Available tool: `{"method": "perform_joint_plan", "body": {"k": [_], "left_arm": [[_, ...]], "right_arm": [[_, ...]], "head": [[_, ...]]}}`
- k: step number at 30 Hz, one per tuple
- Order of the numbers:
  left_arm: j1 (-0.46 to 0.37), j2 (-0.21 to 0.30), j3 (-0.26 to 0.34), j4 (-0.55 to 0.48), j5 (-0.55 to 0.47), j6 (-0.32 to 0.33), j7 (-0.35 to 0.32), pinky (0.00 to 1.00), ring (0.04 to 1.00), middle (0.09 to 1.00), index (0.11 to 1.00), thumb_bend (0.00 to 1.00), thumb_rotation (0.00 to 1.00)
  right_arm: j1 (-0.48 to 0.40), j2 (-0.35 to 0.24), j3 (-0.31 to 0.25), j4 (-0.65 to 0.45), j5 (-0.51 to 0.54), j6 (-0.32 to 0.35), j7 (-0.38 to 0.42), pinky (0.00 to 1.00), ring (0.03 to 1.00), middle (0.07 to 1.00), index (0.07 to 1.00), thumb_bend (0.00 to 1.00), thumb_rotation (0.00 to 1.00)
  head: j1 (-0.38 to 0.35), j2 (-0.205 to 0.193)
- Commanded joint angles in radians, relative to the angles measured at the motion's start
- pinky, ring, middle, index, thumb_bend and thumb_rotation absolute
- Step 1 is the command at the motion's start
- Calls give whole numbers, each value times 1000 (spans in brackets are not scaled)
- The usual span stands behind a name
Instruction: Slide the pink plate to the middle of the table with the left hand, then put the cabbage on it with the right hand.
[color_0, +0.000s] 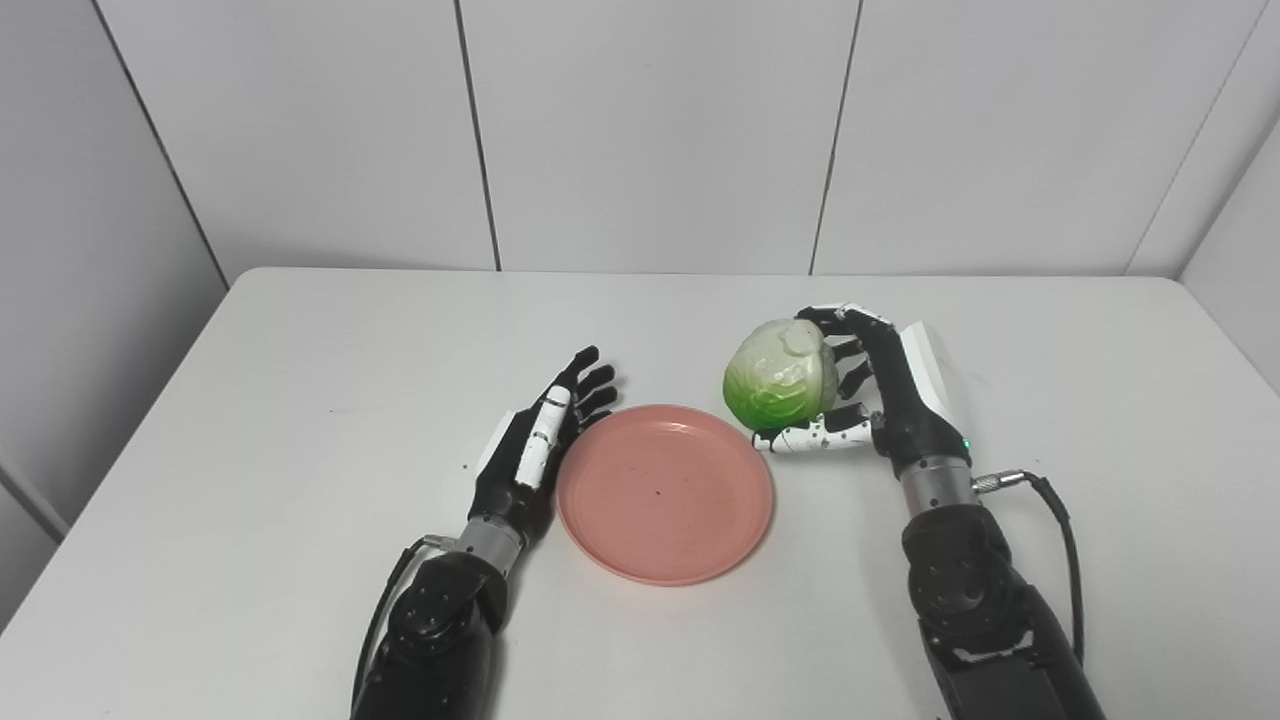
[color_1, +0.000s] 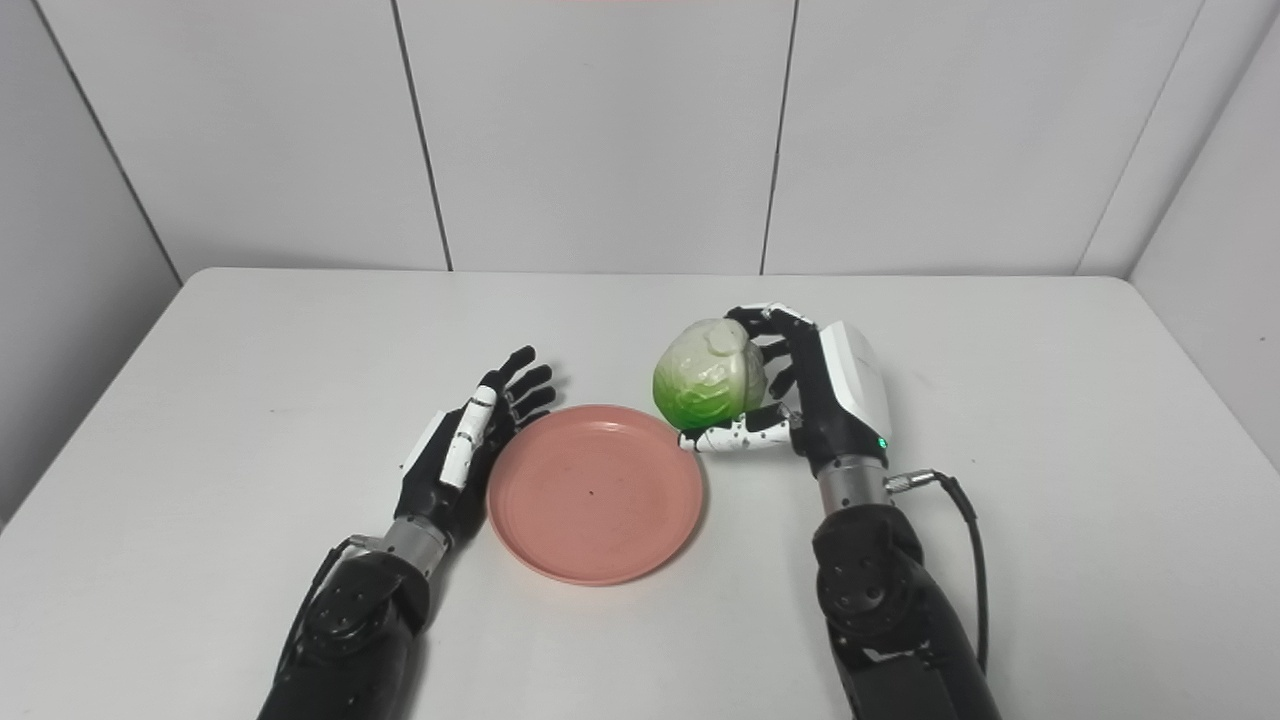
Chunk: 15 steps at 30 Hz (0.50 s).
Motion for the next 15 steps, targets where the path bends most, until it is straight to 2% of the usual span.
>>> {"method": "perform_joint_plan", "body": {"k": [1,6,10,15], "left_arm": [[26,-8,-9,33,8,92,10,891,904,916,915,413,1000],[23,-11,-6,41,8,79,13,893,906,919,915,428,1000],[17,-13,-2,48,5,80,14,896,909,920,916,415,1000],[16,-14,0,46,4,78,14,891,904,916,914,410,1000]], "right_arm": [[-58,2,6,-14,-3,-66,-5,358,424,462,506,529,0],[-66,22,34,6,-3,-57,6,363,429,464,507,529,0],[-76,35,65,34,-35,-74,-13,342,406,456,515,527,0],[-84,51,82,66,-32,-82,2,328,397,448,522,526,0]], "head": [[-1,2],[-13,9],[-16,16],[-21,19]]}}
